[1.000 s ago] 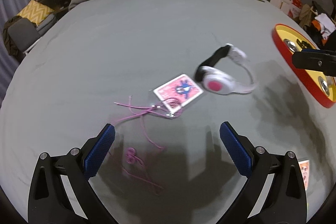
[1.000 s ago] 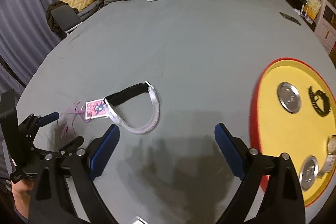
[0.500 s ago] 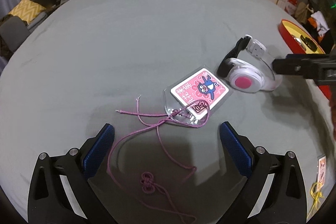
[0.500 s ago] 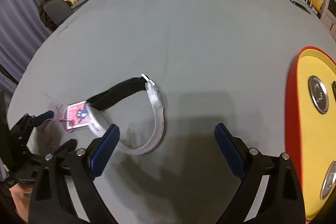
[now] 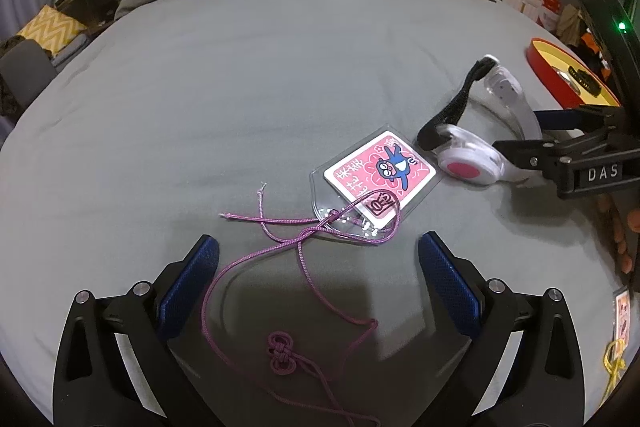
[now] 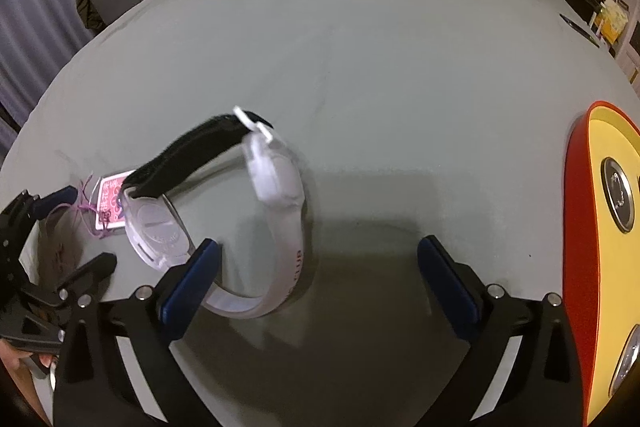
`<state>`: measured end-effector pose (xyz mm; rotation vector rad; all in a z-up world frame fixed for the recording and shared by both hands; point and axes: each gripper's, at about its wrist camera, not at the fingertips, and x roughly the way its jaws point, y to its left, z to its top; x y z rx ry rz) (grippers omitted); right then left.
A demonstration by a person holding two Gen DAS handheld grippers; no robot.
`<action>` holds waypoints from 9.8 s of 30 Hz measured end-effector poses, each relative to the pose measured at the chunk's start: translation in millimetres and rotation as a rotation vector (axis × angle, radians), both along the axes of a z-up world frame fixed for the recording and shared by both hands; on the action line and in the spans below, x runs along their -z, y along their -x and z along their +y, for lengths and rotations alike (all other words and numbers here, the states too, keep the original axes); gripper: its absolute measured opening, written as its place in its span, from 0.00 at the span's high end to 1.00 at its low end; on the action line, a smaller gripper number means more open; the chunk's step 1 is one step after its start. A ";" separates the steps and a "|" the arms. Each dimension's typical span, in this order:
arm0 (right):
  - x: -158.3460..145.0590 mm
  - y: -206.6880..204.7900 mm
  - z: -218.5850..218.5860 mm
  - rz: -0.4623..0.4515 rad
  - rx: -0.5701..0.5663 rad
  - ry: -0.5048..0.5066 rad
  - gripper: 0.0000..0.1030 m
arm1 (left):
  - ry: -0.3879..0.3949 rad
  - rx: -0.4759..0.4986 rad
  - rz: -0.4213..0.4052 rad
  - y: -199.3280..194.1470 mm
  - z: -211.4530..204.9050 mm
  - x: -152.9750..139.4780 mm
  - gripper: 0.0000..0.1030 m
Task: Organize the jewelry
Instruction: 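Grasp the white-and-pink band strap with the right tool while the left tool grasps the pink cord, then carry the band and the pink-cord tag over the yellow tray with both tools, then open the left tool to drop the tag while the right tool releases the band, then move both open tools to the orange card tag and silver badge on the bedspread, then grasp the orange card tag with the right tool while the left tool grasps the silver badge, then carry the orange card tag and silver badge over the yellow tray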
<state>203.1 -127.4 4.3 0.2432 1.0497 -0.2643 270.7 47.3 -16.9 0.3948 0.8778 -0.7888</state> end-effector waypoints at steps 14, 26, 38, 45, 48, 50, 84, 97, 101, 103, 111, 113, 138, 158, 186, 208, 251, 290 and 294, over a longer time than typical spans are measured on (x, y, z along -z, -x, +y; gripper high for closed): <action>-5.8 23.5 -7.8 -0.049 0.028 0.039 0.50 | 0.060 -0.021 -0.029 5.4 10.0 -8.9 0.74; -5.9 3.2 1.1 -0.097 -0.056 -0.019 0.88 | 0.106 -0.025 -0.014 0.1 15.3 -10.5 0.99; -7.3 9.0 -11.3 -0.173 -0.157 -0.097 0.90 | 0.061 -0.040 -0.104 8.5 4.9 -25.0 0.99; -47.3 31.7 -11.0 -0.281 -0.168 -0.073 0.90 | 0.081 -0.038 -0.153 22.1 -17.4 -58.4 0.99; -60.0 42.5 -16.3 -0.305 -0.155 -0.046 0.90 | 0.126 -0.033 -0.156 28.3 -31.1 -83.4 0.99; -68.9 50.3 -25.3 -0.323 -0.137 -0.054 0.90 | 0.146 -0.028 -0.158 31.3 -39.5 -96.4 0.99; -94.0 201.7 -227.3 -0.299 0.465 0.169 0.90 | 0.212 0.339 -0.130 193.1 -286.6 -146.8 0.99; -52.3 185.6 -239.1 -0.131 0.490 0.205 0.90 | 0.149 0.330 -0.074 186.4 -309.8 -91.2 0.99; -44.6 184.3 -242.2 -0.100 0.501 0.214 0.90 | 0.134 0.333 -0.099 193.7 -317.2 -93.0 0.99; -42.6 182.7 -241.9 -0.093 0.506 0.216 0.90 | 0.133 0.338 -0.099 196.5 -320.5 -92.5 0.99; -38.0 181.7 -247.2 -0.060 0.524 0.209 0.90 | 0.108 0.393 -0.089 216.9 -341.8 -84.2 0.99; -43.3 186.4 -247.8 -0.075 0.536 0.216 0.90 | 0.073 0.406 -0.098 224.3 -348.7 -75.6 0.99; -73.7 198.3 -240.8 -0.190 0.571 0.281 0.18 | 0.051 0.363 -0.057 211.3 -318.5 -72.8 0.05; -138.5 188.7 -116.0 -0.373 -0.083 0.195 0.14 | 0.059 0.127 0.019 186.8 -101.2 -87.0 0.05; -29.3 136.6 106.4 0.077 -0.944 0.136 0.14 | -0.041 -0.206 0.084 157.2 77.5 -34.6 0.05; -13.4 126.7 100.6 0.149 -0.984 0.076 0.14 | -0.052 -0.174 0.048 159.7 75.5 -16.2 0.06; -45.2 162.6 69.6 -0.170 -0.821 0.073 0.39 | -0.019 -0.152 0.020 169.8 75.6 -20.0 0.30; -138.2 193.6 -82.4 -0.460 -0.266 0.156 0.40 | 0.134 0.139 -0.046 180.4 -84.5 -109.7 0.30; -147.4 202.2 -104.4 -0.484 -0.198 0.166 0.40 | 0.147 0.181 -0.047 183.1 -113.2 -114.1 0.30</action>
